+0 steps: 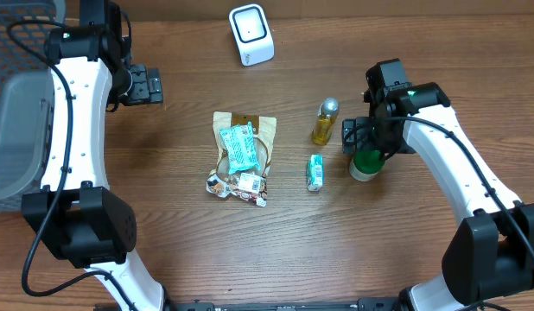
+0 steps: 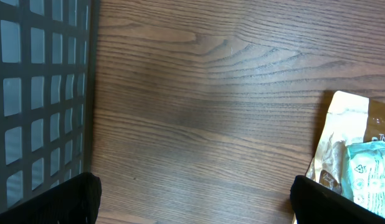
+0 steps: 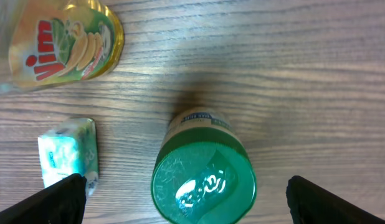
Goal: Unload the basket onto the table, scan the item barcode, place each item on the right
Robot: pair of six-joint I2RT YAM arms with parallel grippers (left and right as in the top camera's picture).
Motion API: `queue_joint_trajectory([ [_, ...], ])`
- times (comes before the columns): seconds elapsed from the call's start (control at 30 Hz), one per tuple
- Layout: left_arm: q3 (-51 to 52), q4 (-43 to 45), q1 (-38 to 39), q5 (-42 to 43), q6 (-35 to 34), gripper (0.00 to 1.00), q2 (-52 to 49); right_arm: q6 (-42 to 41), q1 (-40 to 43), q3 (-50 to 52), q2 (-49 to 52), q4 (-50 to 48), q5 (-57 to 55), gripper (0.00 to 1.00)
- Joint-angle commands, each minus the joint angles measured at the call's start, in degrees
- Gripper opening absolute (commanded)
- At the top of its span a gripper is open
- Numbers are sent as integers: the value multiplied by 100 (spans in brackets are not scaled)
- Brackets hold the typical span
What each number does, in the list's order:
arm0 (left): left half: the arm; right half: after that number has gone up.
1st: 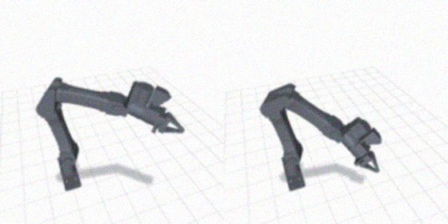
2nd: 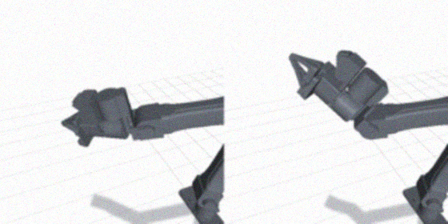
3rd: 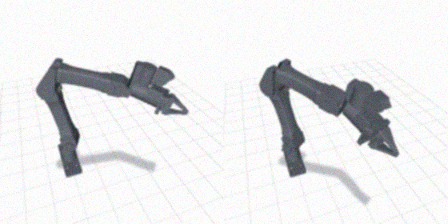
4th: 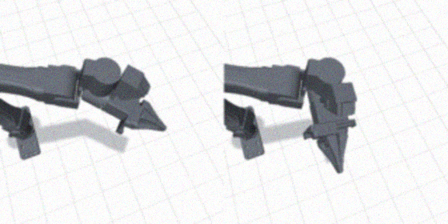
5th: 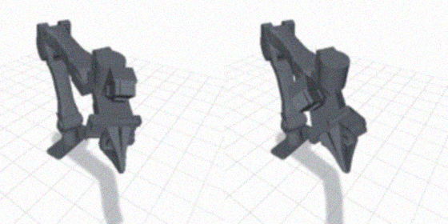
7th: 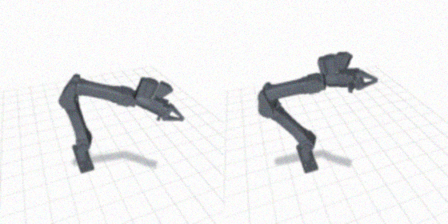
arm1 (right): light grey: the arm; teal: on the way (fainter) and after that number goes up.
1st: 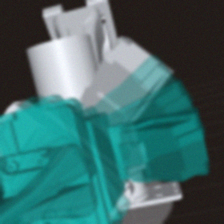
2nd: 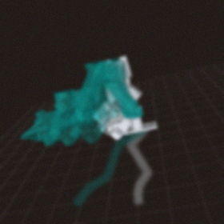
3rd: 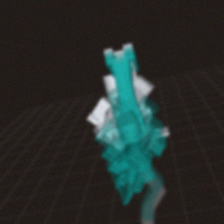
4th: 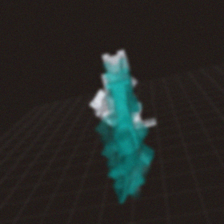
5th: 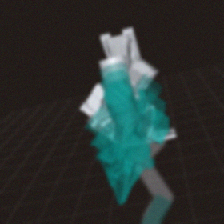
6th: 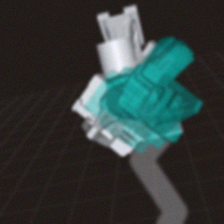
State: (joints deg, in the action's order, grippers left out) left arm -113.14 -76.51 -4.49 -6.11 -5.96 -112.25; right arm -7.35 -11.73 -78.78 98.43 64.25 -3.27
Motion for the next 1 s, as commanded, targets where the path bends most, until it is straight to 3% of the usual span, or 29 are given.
queue_joint_trajectory([
  [0.0,-92,9,0,-26,63,100,15,557,-2,212,0,-105,-72,100],
  [0.33,-92,7,2,-24,63,99,15,933,15,787,7,-638,-105,100],
  [0.47,-92,7,0,-24,63,99,15,909,26,894,7,-673,-118,89],
  [0.53,-92,7,0,-26,63,99,15,881,24,896,7,-697,-116,79],
  [0.63,-92,9,0,-26,66,100,15,688,24,896,7,-695,-116,72],
  [0.8,-92,7,0,-26,63,100,15,-170,26,896,7,-581,-116,62],
  [0.87,-92,7,0,-26,66,100,15,-997,24,896,7,-487,-94,59],
  [0.97,-92,7,0,-26,63,100,15,-2304,24,896,7,-326,417,63],
])
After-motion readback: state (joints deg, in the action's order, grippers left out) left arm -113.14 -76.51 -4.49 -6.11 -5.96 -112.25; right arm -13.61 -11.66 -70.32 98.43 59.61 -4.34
